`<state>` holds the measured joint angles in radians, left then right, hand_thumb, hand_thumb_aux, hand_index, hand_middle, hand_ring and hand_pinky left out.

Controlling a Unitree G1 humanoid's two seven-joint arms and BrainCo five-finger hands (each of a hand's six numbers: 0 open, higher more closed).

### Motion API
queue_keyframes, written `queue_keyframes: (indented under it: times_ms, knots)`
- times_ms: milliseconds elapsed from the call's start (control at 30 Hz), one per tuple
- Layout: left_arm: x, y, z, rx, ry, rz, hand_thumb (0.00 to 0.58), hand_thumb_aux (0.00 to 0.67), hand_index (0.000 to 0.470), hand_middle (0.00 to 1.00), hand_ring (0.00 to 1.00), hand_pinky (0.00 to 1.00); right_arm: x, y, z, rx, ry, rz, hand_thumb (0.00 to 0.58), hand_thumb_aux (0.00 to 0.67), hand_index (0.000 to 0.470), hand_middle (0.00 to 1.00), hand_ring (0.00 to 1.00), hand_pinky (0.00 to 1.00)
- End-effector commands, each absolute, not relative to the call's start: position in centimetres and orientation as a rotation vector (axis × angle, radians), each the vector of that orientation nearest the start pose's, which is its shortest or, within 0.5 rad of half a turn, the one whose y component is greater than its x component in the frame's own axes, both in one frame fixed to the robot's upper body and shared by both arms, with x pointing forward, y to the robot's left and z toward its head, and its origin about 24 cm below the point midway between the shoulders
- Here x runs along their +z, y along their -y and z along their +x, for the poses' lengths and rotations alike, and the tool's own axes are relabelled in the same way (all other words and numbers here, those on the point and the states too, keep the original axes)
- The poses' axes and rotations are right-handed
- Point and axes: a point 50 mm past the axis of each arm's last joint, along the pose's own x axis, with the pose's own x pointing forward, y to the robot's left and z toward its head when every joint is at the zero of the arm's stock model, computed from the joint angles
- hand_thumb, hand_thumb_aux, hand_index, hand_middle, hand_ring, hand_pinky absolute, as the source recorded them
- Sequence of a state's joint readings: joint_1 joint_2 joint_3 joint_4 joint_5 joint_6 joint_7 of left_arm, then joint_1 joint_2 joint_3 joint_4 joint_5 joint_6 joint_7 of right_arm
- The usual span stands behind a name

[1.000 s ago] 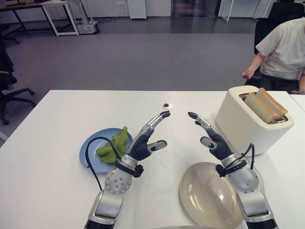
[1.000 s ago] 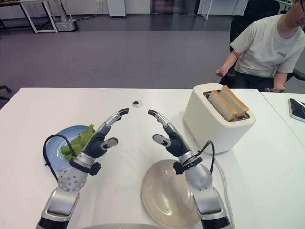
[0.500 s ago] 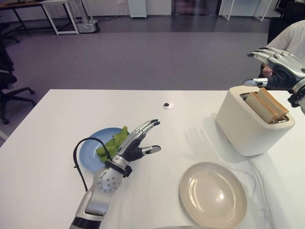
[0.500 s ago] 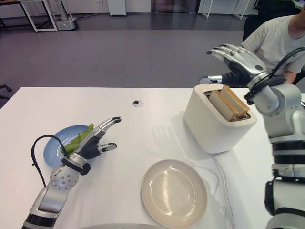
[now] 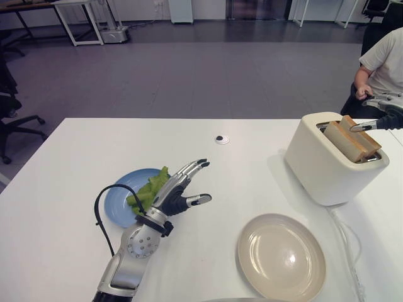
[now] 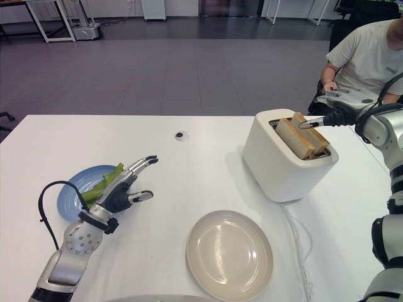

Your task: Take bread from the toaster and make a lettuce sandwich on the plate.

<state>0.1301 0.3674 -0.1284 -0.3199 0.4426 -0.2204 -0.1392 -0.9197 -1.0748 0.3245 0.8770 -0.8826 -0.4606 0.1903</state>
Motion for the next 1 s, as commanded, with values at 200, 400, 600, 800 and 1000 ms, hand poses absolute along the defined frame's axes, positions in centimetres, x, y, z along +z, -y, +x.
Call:
queue_keyframes:
  times_ms: [200,400,600,800,1000]
  knots:
    - [9.5,-14.9,21.3,-0.356,0.352,0.82,0.0,0.0,0.0,0.0,0.0,0.0,20.2,33.2,35.1,0.229,-0.128,-1.925,0.58,0.67,0.47,0.0,0.0,0.0]
    - [9.5,-15.0,21.2,-0.343,0.353,0.817,0.0,0.0,0.0,0.0,0.0,0.0,20.2,32.8,35.4,0.233,-0.099,-1.906,0.58,0.67,0.47,0.0,0.0,0.0]
    - [9.5,-15.1,21.3,-0.326,0.354,0.821,0.0,0.0,0.0,0.0,0.0,0.0,20.7,32.5,35.7,0.202,-0.063,-1.89,0.58,0.67,0.47,0.0,0.0,0.0]
    - [10.1,-15.7,21.7,-0.258,0.37,0.811,0.0,0.0,0.0,0.0,0.0,0.0,29.2,31.6,35.6,-0.171,0.316,-1.644,0.58,0.67,0.47,0.0,0.0,0.0]
    - [10.1,-16.7,22.1,-0.234,0.349,0.802,0.0,0.0,0.0,0.0,0.0,0.0,35.5,29.1,33.5,-0.099,0.625,-0.975,0.58,0.67,0.47,0.0,0.0,0.0]
